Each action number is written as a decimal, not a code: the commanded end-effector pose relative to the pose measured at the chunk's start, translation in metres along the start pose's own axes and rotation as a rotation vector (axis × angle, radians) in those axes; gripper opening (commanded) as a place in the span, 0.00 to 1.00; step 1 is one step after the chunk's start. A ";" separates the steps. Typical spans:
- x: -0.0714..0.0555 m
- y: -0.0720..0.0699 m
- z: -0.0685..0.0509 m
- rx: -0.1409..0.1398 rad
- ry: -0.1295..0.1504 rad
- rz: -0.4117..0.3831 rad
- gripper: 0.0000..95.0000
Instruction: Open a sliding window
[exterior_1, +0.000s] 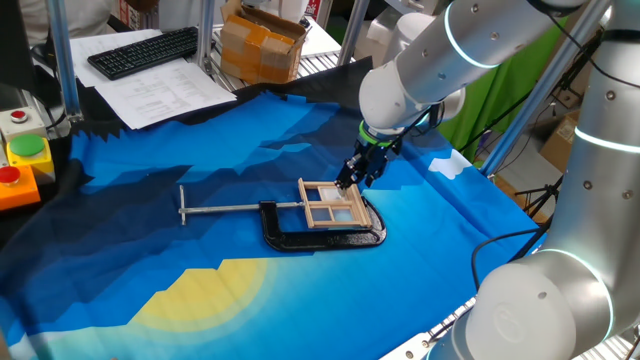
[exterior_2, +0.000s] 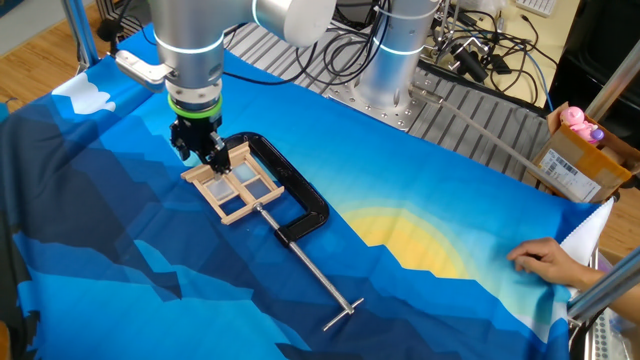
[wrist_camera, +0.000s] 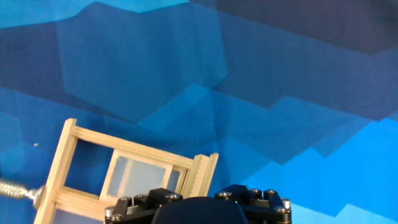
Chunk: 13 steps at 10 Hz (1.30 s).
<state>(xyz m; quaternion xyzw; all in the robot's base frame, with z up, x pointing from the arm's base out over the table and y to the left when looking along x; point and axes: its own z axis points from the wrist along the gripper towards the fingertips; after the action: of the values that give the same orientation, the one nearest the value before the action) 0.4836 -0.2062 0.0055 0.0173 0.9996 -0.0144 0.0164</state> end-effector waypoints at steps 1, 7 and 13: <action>0.002 0.000 0.002 0.008 -0.005 -0.001 0.80; 0.003 -0.004 0.004 0.009 -0.010 -0.006 0.80; 0.002 -0.002 0.003 0.004 -0.011 -0.004 0.80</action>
<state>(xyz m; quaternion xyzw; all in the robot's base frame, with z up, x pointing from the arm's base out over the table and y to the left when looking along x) 0.4822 -0.2059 0.0025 0.0155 0.9995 -0.0150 0.0233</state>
